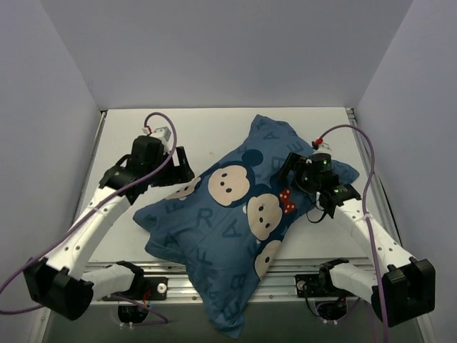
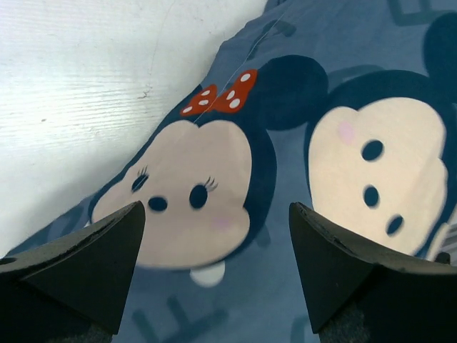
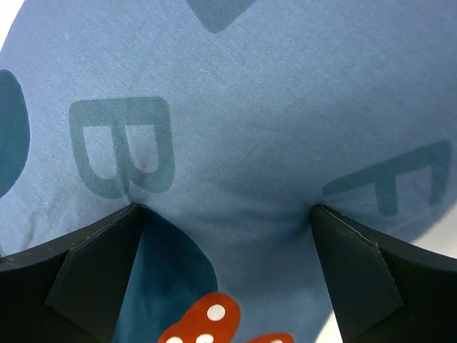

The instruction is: Remove the pillowcase from the pillow

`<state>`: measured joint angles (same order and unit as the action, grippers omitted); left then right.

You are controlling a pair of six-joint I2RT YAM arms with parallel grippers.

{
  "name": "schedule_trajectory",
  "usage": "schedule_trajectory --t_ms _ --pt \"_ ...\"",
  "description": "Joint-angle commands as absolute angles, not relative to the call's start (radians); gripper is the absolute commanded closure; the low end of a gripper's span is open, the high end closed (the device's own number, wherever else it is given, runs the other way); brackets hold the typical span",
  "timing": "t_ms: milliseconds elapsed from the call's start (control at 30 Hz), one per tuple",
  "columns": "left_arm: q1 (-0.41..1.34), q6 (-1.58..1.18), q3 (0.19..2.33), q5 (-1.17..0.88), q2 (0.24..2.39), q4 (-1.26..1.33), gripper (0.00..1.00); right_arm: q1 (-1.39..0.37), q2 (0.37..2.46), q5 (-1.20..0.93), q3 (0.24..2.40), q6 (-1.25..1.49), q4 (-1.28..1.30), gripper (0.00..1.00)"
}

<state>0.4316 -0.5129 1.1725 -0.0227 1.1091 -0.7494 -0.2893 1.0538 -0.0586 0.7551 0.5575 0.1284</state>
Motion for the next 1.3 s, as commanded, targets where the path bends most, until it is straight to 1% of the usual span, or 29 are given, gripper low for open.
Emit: schedule_trajectory --t_ms 0,133,267,333,433,533,667,800,900,967,1100,1267 --pt "0.439 -0.517 1.125 -0.069 1.213 -0.588 0.1 -0.298 1.124 -0.123 0.735 0.569 0.009 0.0" --pt "0.471 -0.587 1.008 -0.158 1.253 -0.497 0.1 -0.304 1.28 -0.182 0.784 0.535 -0.104 0.01" --pt "0.547 -0.655 0.87 -0.172 1.171 -0.428 0.1 -0.336 1.431 -0.192 0.891 0.493 -0.188 0.01" --pt "0.563 -0.664 0.83 -0.157 1.131 -0.443 0.1 -0.348 1.507 -0.195 0.977 0.471 -0.204 0.01" --pt "0.571 -0.641 0.85 -0.1 1.024 -0.518 0.1 -0.354 1.586 -0.18 1.103 0.434 -0.21 0.0" --pt "0.569 -0.62 0.894 -0.011 0.97 -0.587 0.1 -0.351 1.605 -0.179 1.193 0.42 -0.158 0.0" --pt "0.563 -0.618 0.994 0.092 0.979 -0.663 0.1 -0.312 1.522 -0.158 1.138 0.419 -0.132 0.0" --pt "0.56 -0.635 1.028 0.068 1.035 -0.62 0.1 -0.235 1.398 -0.215 1.045 0.411 -0.106 0.0" --pt "0.554 -0.65 1.037 0.064 1.103 -0.557 0.1 -0.193 1.37 -0.28 0.994 0.402 -0.072 0.0" --pt "0.546 -0.667 1.042 0.066 1.163 -0.508 0.1 -0.183 1.373 -0.304 0.961 0.403 -0.072 0.0" --pt "0.537 -0.692 1.04 0.055 1.258 -0.424 0.11 -0.176 1.436 -0.421 0.91 0.436 -0.149 0.0" --pt "0.529 -0.721 0.988 0.074 1.344 -0.391 0.11 -0.178 1.523 -0.524 0.853 0.466 -0.323 0.0"
